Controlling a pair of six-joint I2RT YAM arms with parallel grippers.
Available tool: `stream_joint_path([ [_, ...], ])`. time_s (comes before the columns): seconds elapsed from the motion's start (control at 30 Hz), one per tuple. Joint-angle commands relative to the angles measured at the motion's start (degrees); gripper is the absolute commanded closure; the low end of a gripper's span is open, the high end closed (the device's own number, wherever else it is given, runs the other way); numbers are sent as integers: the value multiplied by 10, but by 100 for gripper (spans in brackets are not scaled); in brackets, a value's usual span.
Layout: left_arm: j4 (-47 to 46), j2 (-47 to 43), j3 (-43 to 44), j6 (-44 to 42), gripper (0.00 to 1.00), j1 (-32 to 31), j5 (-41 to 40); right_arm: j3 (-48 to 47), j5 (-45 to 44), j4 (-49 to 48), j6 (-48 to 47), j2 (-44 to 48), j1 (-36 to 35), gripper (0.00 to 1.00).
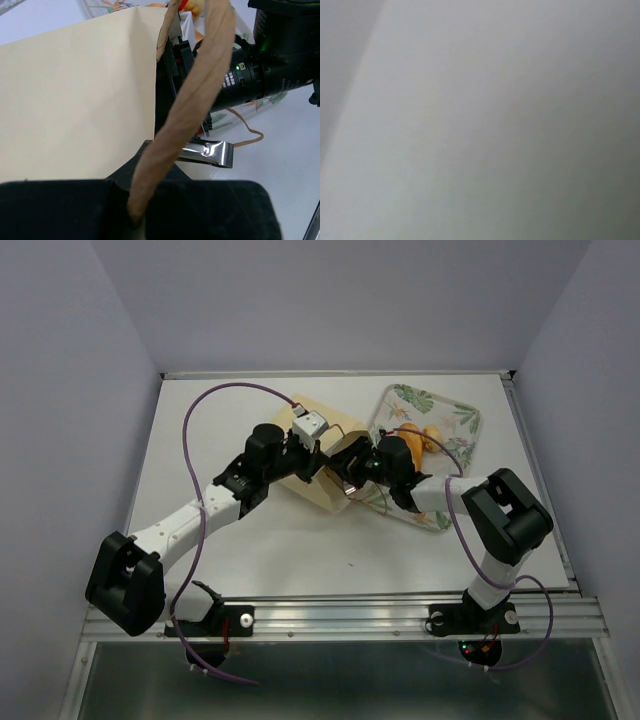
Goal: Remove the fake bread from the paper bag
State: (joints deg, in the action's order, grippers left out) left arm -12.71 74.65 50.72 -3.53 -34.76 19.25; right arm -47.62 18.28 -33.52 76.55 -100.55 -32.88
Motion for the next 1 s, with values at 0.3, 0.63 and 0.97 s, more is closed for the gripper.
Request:
stream_joint_path([
  [0.3, -60, -3, -4, 19, 100, -2, 76, -57, 2, -69, 18, -53, 5, 44],
  [0.63, -55, 28, 19, 4, 100, -2, 113, -96, 86, -78, 7, -107, 5, 46],
  [0.97, -53, 39, 35, 1, 100, -2, 127, -109, 118, -84, 6, -128, 5, 56],
])
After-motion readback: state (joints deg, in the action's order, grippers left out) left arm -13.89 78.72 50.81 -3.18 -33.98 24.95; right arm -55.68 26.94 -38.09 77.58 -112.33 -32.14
